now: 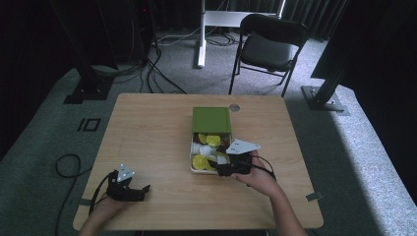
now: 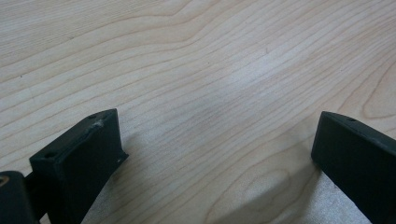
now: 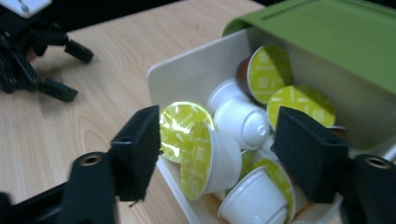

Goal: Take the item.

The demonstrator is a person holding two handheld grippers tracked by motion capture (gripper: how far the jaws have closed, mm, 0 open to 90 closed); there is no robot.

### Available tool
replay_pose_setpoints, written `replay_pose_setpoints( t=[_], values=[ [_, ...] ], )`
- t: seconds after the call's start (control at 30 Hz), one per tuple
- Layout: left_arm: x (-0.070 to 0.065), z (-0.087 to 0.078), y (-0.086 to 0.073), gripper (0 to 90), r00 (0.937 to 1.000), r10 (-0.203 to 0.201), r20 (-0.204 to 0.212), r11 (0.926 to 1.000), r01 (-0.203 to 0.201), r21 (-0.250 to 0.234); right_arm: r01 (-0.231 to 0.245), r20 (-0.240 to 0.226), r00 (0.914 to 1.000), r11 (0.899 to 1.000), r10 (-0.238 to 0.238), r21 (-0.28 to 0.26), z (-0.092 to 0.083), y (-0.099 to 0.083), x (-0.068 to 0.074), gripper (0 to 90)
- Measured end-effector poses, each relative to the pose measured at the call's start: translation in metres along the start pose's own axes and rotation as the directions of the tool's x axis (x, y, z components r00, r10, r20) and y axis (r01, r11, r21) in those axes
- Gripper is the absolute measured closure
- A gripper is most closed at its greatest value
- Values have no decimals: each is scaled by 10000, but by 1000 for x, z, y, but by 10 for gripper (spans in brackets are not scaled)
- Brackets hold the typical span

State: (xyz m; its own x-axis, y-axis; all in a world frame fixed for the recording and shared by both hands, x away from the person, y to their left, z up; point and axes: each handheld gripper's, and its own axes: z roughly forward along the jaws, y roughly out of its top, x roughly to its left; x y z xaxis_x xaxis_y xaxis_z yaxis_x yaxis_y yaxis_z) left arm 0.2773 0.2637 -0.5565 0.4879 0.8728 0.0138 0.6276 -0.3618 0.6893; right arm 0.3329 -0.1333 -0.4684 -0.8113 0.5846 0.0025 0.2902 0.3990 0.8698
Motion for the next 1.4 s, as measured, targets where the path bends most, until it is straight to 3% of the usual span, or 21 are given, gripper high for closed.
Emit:
replay_pose_setpoints(
  t=[0.27,0.6,0.8,0.9,1.03,1.07,1.1,1.13,1.2,1.23,1.27,1.4],
  values=[
    [0,0,0,29,10000,0,0,10000,0,-2,403,224,9989,9971,-418,640,17,-7,9,380],
    [0,0,0,29,10000,-16,0,10000,16,-15,1056,769,9900,9829,-1182,1508,31,-10,16,421],
    [0,0,0,28,10000,-14,0,10000,14,-15,1015,1062,9871,9808,-1202,1668,34,-10,19,421],
    [0,0,0,28,10000,-16,0,10000,16,-16,952,1567,9796,9776,-1254,1875,38,-9,23,413],
    [0,0,0,28,10000,-18,-1,10000,18,-17,907,1481,9812,9729,-1239,2128,42,-9,26,402],
    [0,0,0,28,10000,-16,1,10000,16,-14,1068,1613,9761,9678,-1457,2278,46,-10,28,437],
    [0,0,0,28,10000,-17,0,10000,17,-15,1068,1613,9761,9678,-1457,2278,46,-10,28,437],
    [0,0,0,28,10000,-19,0,10000,19,-17,776,1670,9790,9717,-1165,2232,48,-10,28,469],
    [0,0,0,29,10000,-23,2,10000,23,-17,776,1670,9790,9717,-1165,2232,48,-10,28,469],
    [0,0,0,29,10000,-2,1,10000,2,-4,764,1704,9786,9724,-1155,2203,48,-9,27,509],
    [0,0,0,29,10000,-2,2,10000,2,-3,590,1555,9834,9745,-941,2166,44,-6,24,561],
    [0,0,0,28,10000,-7,3,10000,7,-2,364,1426,9876,9789,-660,2009,38,-4,22,580]
  ],
)
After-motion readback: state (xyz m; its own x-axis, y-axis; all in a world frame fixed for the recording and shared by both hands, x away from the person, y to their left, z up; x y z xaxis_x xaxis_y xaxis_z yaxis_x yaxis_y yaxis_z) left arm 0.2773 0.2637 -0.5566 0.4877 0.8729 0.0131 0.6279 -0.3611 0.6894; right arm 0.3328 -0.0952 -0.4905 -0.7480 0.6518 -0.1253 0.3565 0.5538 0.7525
